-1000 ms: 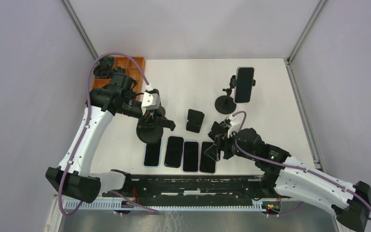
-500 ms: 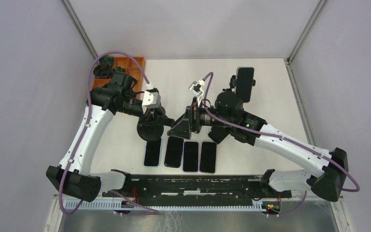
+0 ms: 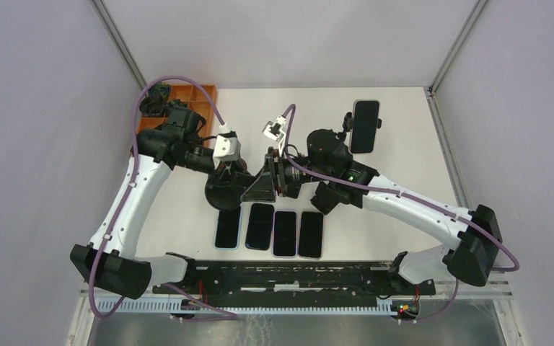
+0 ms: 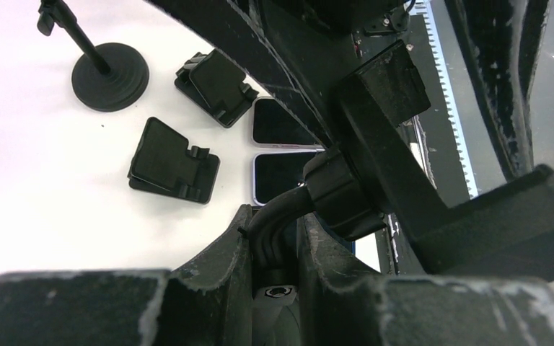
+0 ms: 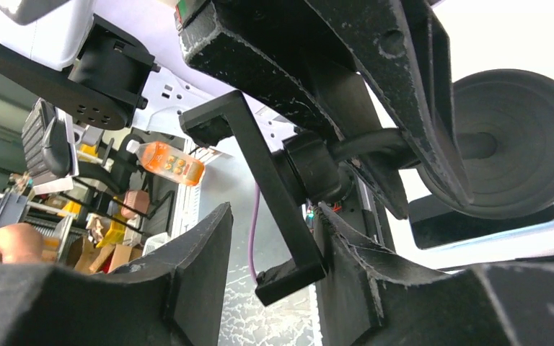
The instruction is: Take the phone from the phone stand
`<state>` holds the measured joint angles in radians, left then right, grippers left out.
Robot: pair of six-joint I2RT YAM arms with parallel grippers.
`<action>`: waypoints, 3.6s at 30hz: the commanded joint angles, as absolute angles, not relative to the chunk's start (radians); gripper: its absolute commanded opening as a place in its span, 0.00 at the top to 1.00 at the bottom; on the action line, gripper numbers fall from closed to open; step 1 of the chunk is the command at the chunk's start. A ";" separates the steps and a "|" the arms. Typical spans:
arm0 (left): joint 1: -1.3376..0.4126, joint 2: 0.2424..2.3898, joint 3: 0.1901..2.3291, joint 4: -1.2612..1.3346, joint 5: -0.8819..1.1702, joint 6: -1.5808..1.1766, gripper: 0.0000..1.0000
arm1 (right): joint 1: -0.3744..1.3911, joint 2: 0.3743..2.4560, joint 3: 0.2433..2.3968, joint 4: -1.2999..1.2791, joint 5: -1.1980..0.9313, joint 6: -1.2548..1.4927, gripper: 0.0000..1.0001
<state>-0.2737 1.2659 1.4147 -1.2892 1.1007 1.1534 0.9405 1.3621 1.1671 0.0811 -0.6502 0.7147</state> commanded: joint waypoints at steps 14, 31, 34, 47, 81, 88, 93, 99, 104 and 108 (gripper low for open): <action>-0.278 1.298 1.434 -1.379 1.087 1.308 0.97 | 0.909 1.415 1.209 0.234 -0.758 0.786 0.69; -0.277 1.243 1.503 -1.171 0.915 0.976 0.00 | 0.714 1.421 1.243 0.207 -0.712 0.825 1.00; -0.277 1.231 1.525 -1.108 0.826 0.884 0.00 | 0.686 1.464 1.306 0.147 -0.711 0.766 1.00; -0.278 1.273 1.558 -1.056 0.659 0.695 0.00 | 0.597 1.802 1.689 -0.044 -0.566 0.501 1.00; -0.278 1.245 1.459 -0.894 0.566 0.554 0.00 | 0.499 2.134 1.890 0.084 -0.534 0.477 0.03; -0.278 1.267 1.515 -0.822 0.459 0.391 0.00 | 0.490 2.015 1.918 -0.062 -0.432 0.339 0.02; -0.278 1.284 1.561 -0.815 0.409 0.338 0.00 | 0.475 1.857 1.850 -0.121 -0.399 0.280 0.02; -0.277 1.260 1.575 -0.816 0.426 0.342 0.00 | 0.419 1.597 1.692 -0.162 -0.385 0.240 0.02; -0.278 1.235 1.547 -0.828 0.517 0.420 0.00 | 0.300 1.331 1.462 -0.160 -0.382 0.287 0.02; -0.278 1.230 1.526 -0.853 0.574 0.441 0.00 | 0.158 1.162 1.298 -0.184 -0.398 0.301 0.02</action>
